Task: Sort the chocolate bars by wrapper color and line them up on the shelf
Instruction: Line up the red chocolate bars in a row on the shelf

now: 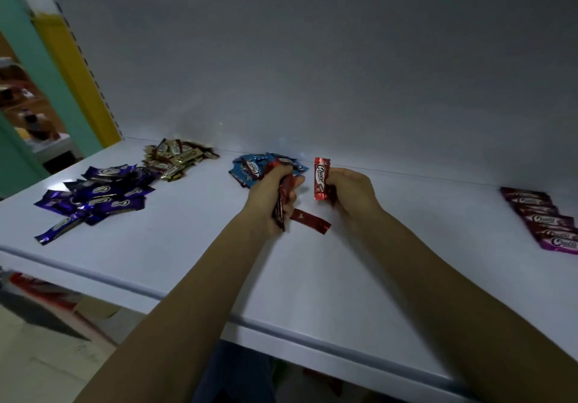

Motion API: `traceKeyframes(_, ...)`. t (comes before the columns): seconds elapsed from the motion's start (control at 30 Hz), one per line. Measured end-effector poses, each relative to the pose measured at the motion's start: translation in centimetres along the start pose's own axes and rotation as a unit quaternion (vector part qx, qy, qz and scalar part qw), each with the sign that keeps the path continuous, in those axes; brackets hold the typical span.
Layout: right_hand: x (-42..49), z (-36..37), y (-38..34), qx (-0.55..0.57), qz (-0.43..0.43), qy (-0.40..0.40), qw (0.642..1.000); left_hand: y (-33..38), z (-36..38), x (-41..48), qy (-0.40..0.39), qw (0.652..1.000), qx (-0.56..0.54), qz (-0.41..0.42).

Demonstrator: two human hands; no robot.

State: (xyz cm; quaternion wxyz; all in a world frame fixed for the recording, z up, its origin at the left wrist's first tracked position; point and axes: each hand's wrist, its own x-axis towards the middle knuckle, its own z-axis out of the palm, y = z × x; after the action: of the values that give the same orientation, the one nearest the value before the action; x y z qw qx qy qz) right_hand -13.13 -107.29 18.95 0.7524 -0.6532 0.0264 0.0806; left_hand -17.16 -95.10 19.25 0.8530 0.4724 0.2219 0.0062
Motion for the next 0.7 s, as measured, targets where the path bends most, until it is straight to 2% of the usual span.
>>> traceKeyframes(0.1,-0.8,2.4,-0.7,-0.087,-0.106,0.009,0.990,-0.8,0.6,-0.4,-0.016,0.999,-0.050,0.000)
traceKeyframes(0.2,-1.5,5.4,-0.3,-0.161,-0.205,0.010,0.965,-0.9,2.0,-1.1,-0.056,0.976,-0.209,0.016)
traceKeyframes(0.27,-1.9,6.7,-0.2,-0.148,-0.213,0.008,0.966,-0.6,2.3,-1.0,-0.072,0.963,-0.258,0.038)
traceKeyframes(0.37,-2.0,7.4,-0.2,-0.058,-0.186,-0.009,0.981,-0.3,1.8,-0.6,-0.053,0.954,-0.295,0.021)
traceKeyframes(0.5,-2.0,7.9,-0.5,0.037,-0.130,-0.044,0.990,-0.5,1.1,-0.5,-0.039,0.956,-0.290,0.026)
traceKeyframes(0.7,-1.6,7.1,-1.3,-0.032,-0.210,-0.038,0.977,-0.7,1.0,-0.6,-0.046,0.964,-0.263,-0.010)
